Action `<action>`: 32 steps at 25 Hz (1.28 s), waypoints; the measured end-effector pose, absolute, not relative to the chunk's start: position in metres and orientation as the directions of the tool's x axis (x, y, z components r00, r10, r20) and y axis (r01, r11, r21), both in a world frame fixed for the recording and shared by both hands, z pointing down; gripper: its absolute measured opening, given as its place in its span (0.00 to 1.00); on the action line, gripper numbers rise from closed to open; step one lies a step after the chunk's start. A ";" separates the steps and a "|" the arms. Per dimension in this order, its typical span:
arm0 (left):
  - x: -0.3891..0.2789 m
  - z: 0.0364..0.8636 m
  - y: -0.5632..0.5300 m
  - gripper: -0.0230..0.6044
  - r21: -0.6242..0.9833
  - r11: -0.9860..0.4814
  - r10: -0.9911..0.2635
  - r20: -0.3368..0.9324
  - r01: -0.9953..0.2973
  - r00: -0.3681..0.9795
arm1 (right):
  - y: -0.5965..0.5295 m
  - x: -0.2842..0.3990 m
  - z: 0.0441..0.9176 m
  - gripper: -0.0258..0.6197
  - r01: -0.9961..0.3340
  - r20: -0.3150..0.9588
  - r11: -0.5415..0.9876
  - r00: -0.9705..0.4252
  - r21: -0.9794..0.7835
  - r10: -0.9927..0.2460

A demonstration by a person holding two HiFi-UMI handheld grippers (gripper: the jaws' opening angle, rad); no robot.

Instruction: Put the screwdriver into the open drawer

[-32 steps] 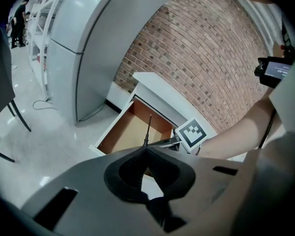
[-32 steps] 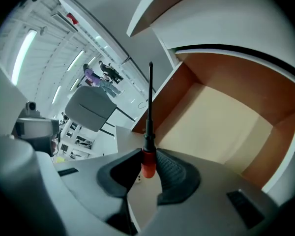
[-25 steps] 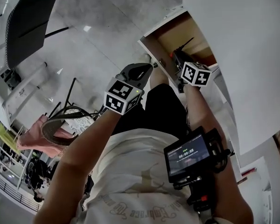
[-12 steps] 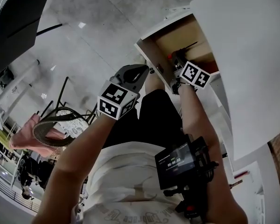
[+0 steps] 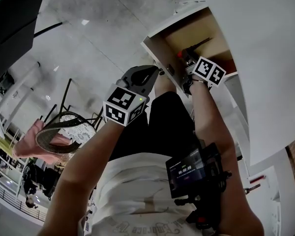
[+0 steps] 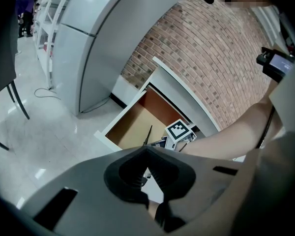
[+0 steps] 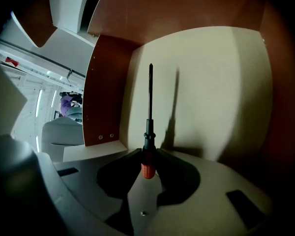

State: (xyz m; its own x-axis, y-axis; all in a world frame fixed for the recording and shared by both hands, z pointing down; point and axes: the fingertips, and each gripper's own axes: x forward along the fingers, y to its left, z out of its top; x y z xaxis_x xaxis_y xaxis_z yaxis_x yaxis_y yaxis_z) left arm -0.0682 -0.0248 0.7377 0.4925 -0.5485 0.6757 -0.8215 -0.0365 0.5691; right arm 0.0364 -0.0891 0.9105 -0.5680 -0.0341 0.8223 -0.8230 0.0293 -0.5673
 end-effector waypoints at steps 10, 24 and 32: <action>-0.059 0.746 -0.024 0.07 0.594 -0.020 -0.555 0.662 -0.804 0.503 | -0.086 0.034 0.922 0.20 -0.822 0.822 -0.021 -0.569 -0.570 -0.024; -0.066 0.749 -0.023 0.07 0.597 0.012 -0.567 0.665 -0.802 0.486 | -0.080 0.033 0.929 0.20 -0.834 0.835 -0.081 -0.550 -0.546 0.027; -0.072 0.747 -0.030 0.07 0.600 0.009 -0.574 0.658 -0.800 0.487 | -0.080 0.033 0.930 0.21 -0.871 0.870 -0.082 -0.490 -0.485 0.054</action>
